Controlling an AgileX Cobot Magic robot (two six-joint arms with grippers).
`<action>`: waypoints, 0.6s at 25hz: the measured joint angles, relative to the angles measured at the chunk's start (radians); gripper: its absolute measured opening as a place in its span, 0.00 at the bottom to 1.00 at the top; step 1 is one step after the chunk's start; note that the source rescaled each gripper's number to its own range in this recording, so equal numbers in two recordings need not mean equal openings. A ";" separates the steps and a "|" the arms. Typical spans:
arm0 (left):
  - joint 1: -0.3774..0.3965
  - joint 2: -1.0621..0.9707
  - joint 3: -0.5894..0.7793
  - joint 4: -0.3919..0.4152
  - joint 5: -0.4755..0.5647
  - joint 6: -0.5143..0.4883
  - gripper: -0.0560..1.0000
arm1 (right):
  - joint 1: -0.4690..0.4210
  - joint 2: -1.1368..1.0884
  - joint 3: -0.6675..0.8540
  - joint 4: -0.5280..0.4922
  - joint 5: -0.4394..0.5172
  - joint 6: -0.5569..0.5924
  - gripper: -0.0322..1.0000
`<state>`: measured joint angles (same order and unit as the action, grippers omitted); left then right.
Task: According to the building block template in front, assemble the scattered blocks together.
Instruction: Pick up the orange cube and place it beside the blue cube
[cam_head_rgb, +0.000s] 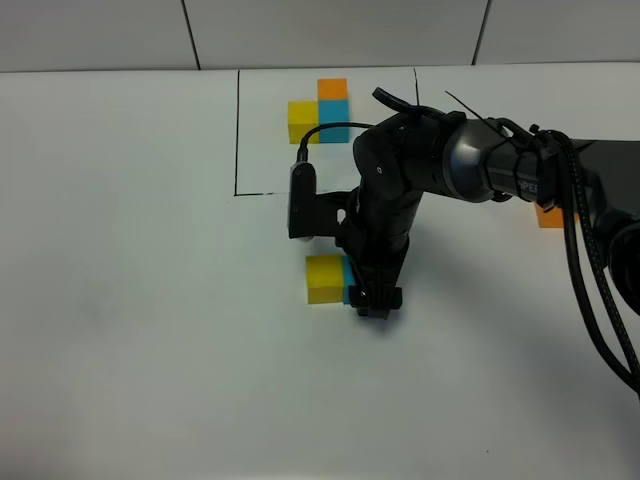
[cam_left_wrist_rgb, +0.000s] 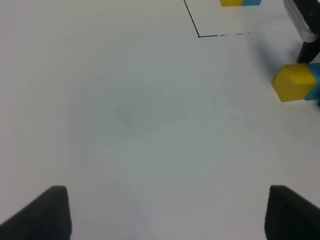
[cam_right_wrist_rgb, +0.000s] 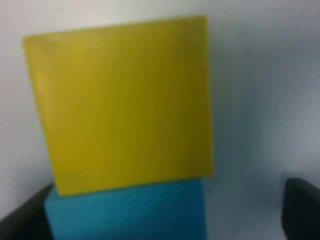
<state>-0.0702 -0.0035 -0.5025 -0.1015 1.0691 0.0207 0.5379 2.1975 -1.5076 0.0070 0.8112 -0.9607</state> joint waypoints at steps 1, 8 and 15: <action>0.000 0.000 0.000 0.000 0.000 0.000 0.80 | 0.000 -0.002 0.000 -0.007 0.010 0.024 0.88; 0.000 0.000 0.000 0.000 0.000 0.000 0.80 | -0.038 -0.098 0.002 -0.046 0.090 0.210 1.00; 0.000 0.000 0.000 0.000 0.000 0.000 0.80 | -0.242 -0.199 0.002 -0.049 0.011 0.615 1.00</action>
<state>-0.0702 -0.0035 -0.5025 -0.1015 1.0691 0.0207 0.2958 1.9988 -1.5056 -0.0417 0.8227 -0.3460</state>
